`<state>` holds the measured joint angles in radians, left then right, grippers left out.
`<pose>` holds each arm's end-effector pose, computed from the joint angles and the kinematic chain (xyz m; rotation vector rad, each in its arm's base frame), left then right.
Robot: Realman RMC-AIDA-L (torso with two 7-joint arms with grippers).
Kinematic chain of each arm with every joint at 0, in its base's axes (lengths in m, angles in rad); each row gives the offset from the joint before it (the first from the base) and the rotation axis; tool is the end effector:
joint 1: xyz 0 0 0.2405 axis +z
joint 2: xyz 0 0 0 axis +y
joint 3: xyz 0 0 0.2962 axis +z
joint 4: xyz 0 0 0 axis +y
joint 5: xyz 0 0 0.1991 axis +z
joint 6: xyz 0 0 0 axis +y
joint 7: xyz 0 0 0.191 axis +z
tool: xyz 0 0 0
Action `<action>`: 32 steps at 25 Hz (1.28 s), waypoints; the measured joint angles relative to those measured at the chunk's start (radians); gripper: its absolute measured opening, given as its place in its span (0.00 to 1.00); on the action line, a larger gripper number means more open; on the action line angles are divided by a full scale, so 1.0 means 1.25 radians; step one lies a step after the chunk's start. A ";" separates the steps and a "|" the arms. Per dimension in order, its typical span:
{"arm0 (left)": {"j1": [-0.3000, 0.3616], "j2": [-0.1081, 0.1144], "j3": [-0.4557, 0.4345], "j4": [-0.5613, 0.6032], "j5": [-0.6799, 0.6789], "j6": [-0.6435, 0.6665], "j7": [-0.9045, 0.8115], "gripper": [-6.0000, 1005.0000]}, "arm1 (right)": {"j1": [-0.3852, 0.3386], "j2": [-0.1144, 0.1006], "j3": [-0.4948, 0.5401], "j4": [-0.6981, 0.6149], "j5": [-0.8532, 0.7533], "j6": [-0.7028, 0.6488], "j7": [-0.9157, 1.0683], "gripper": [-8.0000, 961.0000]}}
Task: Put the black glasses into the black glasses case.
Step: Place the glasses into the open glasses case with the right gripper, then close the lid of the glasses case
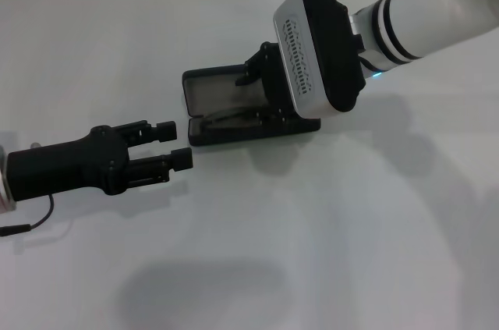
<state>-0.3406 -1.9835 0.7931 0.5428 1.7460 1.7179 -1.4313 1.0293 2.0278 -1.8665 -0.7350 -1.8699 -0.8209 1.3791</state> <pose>-0.3048 0.2920 -0.0266 -2.6340 -0.9101 -0.9787 0.0985 0.4413 -0.1746 -2.7779 -0.8517 -0.1957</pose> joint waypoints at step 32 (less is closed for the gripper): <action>0.000 0.005 0.001 0.005 -0.002 0.017 -0.012 0.75 | -0.172 -0.007 0.493 -0.134 -0.008 -0.523 0.027 0.45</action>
<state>-0.3406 -1.9771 0.7944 0.5487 1.7431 1.7396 -1.4466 0.8147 2.0189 -1.2502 -0.9025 -1.8802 -1.4741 1.4129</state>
